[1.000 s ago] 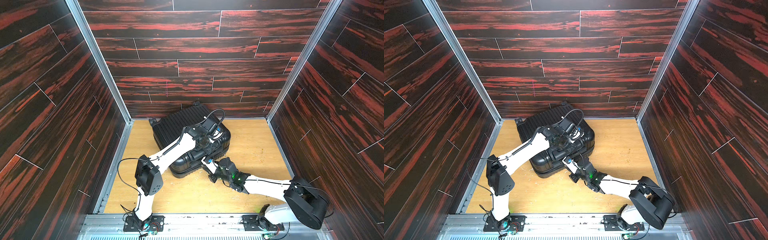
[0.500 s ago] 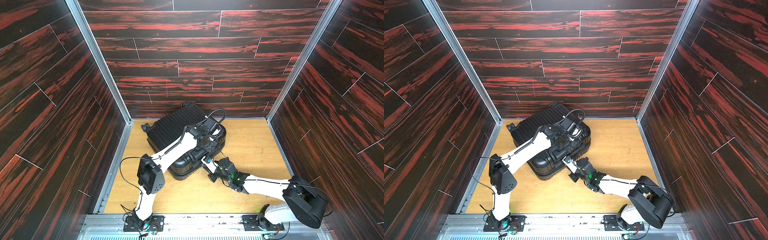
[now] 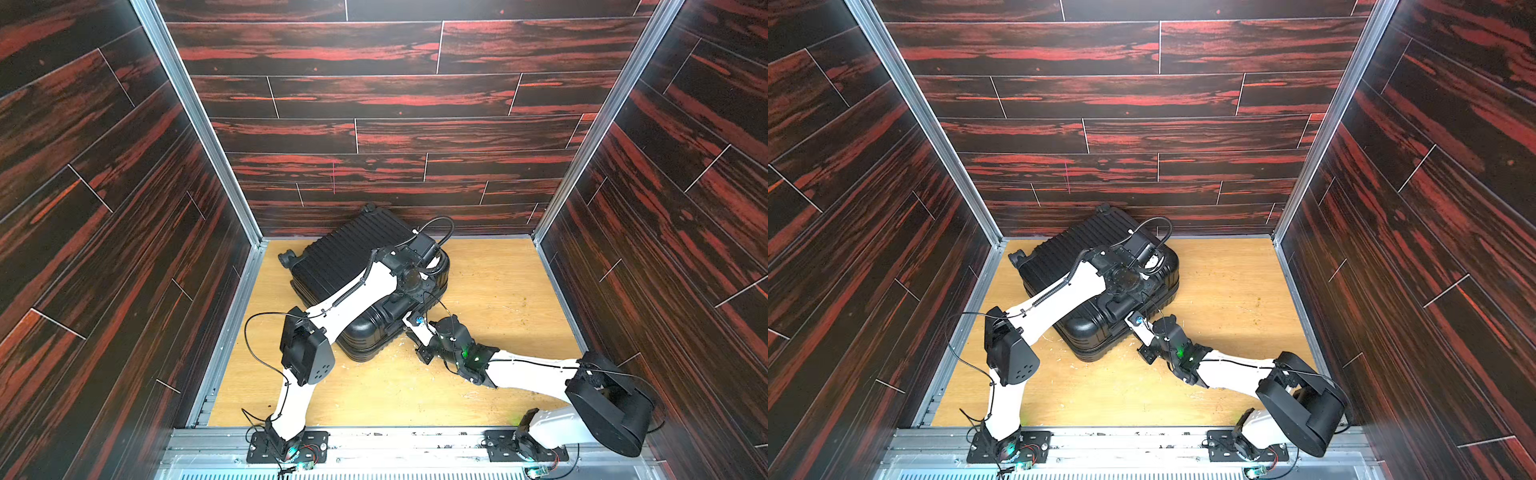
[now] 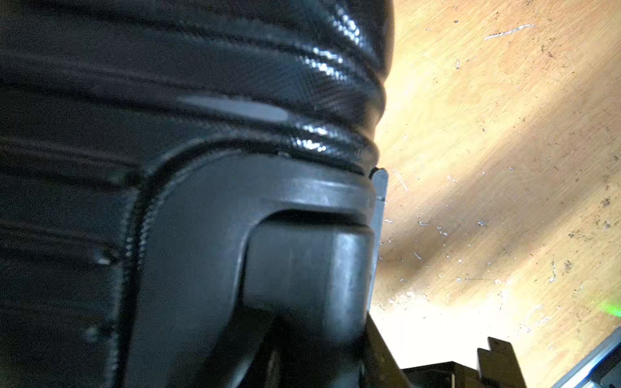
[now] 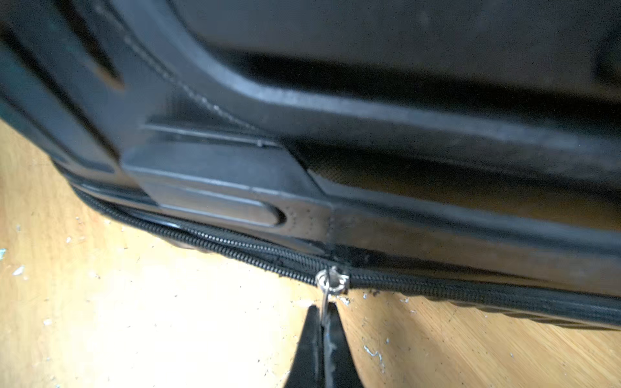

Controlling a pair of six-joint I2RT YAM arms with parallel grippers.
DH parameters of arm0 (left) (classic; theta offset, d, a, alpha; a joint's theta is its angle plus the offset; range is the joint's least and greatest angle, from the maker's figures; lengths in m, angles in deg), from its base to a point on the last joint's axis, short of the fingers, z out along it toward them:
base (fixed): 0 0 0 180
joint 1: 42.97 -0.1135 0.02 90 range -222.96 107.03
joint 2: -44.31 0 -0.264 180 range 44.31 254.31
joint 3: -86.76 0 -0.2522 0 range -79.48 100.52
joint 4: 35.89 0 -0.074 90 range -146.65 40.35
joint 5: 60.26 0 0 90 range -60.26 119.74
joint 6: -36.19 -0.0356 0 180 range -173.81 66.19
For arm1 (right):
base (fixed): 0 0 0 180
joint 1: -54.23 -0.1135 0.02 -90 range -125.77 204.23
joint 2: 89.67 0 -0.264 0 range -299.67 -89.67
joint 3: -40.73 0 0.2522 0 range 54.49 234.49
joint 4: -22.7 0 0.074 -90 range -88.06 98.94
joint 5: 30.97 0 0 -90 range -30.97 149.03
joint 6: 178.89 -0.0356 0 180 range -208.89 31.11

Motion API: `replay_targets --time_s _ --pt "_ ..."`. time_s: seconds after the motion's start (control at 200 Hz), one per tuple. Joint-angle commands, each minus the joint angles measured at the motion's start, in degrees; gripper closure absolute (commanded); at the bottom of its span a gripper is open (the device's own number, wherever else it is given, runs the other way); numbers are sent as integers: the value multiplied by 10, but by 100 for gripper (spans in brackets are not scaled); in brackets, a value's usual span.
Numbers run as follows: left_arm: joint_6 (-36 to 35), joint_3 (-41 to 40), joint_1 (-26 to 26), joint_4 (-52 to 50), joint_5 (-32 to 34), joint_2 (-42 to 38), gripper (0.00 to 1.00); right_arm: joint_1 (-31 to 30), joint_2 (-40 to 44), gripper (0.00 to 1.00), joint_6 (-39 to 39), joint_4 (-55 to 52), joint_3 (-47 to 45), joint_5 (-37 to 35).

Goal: Close the suitcase zippers
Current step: Zip the zipper on the suitcase.

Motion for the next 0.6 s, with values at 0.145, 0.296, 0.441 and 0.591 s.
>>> replay_targets --time_s 0.145,0.296,0.441,0.591 --pt "59 43 -48 189 131 27 89 -101 15 100 8 31 21 215" --pt "30 25 -48 156 111 9 89 -98 12 100 -14 -11 22 36" --pt "10 -37 -48 157 92 -35 90 -79 23 100 -48 -14 5 -44" --pt "-10 -85 -48 163 81 -75 90 -44 31 100 -87 -17 -6 -50"
